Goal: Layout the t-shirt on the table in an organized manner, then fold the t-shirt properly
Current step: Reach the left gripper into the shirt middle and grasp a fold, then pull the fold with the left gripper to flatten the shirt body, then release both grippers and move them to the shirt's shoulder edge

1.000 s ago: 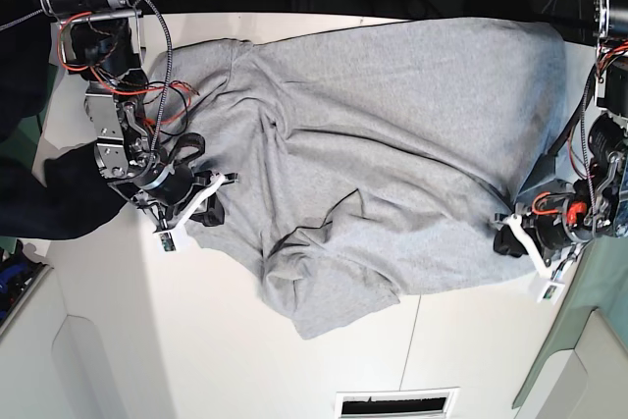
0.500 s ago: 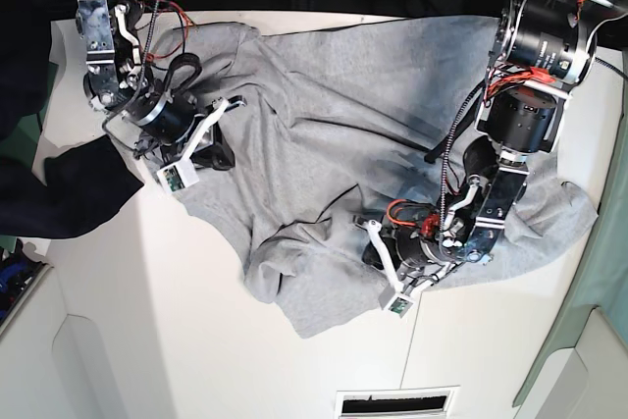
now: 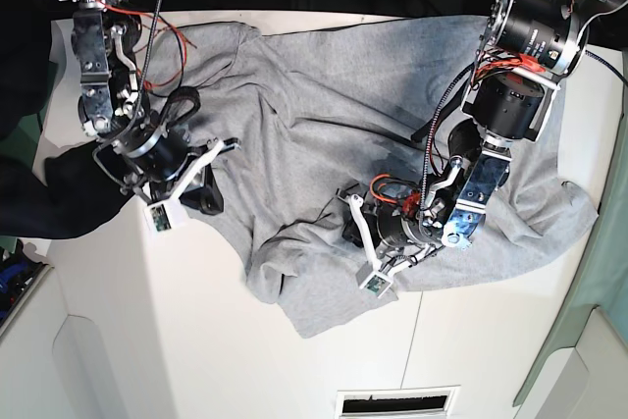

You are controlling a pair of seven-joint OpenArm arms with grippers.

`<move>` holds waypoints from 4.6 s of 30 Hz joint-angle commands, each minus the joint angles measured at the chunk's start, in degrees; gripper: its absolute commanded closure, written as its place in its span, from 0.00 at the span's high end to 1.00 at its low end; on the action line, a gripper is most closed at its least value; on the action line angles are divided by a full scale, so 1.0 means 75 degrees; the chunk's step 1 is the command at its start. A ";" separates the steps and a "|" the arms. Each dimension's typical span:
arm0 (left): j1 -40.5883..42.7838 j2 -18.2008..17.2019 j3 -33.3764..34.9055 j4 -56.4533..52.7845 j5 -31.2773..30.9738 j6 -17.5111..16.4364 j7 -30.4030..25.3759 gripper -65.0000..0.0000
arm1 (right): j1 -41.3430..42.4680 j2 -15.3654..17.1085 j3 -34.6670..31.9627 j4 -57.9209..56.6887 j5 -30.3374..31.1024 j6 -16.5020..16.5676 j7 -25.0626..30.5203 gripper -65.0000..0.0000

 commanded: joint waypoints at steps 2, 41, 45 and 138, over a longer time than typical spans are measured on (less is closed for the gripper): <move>-0.0472 0.0041 -0.0026 0.0111 -0.0032 0.0356 -0.0297 0.17 | 0.0455 0.0023 0.0017 -0.0393 -0.0236 0.0000 0.0117 0.00; -0.1472 0.0836 -0.0026 -0.1664 0.1472 0.1580 -0.0697 0.03 | -0.1052 0.0023 0.0020 0.0606 -0.0318 0.0140 -0.0350 0.00; -0.1367 0.0772 -0.0026 -0.0548 0.1186 0.1574 -0.0329 0.03 | -0.0554 -0.0020 0.0020 0.0612 -0.0020 0.0137 -0.0344 0.00; 0.1597 -0.2710 -0.3555 0.0251 0.0114 -0.0082 -0.0353 0.03 | 0.1064 0.1061 0.0245 -0.1749 0.0565 0.0871 0.0571 0.00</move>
